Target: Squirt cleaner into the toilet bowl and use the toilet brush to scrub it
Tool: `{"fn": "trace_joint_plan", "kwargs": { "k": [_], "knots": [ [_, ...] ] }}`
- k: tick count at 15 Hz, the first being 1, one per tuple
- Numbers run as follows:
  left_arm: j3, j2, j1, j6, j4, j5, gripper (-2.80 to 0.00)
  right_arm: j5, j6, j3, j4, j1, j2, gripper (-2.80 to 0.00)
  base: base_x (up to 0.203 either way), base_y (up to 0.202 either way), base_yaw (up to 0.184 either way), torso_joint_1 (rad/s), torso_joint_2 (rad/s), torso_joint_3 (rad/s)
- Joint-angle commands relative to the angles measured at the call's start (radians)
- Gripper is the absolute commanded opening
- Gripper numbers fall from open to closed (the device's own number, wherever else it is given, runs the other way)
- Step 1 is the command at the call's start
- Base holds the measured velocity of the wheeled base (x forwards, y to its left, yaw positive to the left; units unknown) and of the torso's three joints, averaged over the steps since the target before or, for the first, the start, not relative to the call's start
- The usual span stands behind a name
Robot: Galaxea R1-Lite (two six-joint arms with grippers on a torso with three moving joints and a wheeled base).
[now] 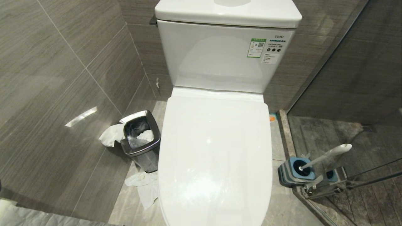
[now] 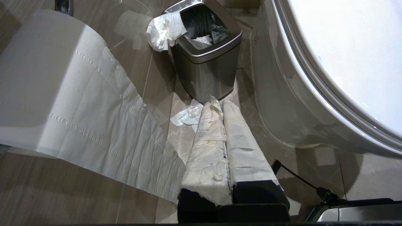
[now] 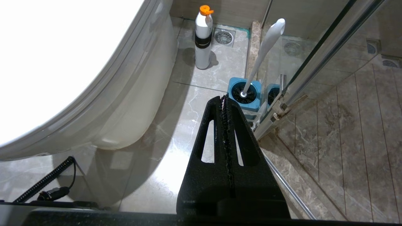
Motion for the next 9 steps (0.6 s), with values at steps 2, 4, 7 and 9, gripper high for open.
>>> {"fn": "trace_joint_plan", "kwargs": {
  "k": [2, 4, 7, 9],
  "knots": [
    [0.000, 0.002, 0.000, 0.000, 0.000, 0.000, -2.80, 0.000, 0.000, 0.000, 0.000, 0.000, 0.001, -2.80, 0.000, 0.000, 0.000, 0.000, 0.00, 0.000],
    [0.000, 0.002, 0.000, 0.000, 0.000, 0.000, -2.80, 0.000, 0.000, 0.000, 0.000, 0.000, 0.001, -2.80, 0.000, 0.000, 0.000, 0.000, 0.00, 0.000],
    [0.000, 0.002, 0.000, 0.000, 0.000, 0.000, -2.80, 0.000, 0.000, 0.000, 0.000, 0.000, 0.001, -2.80, 0.000, 0.000, 0.000, 0.000, 0.00, 0.000],
    [0.000, 0.001, 0.000, 0.000, 0.000, 0.000, -2.80, 0.000, 0.000, 0.000, 0.000, 0.000, 0.001, -2.80, 0.000, 0.000, 0.000, 0.000, 0.00, 0.000]
  ]
}}
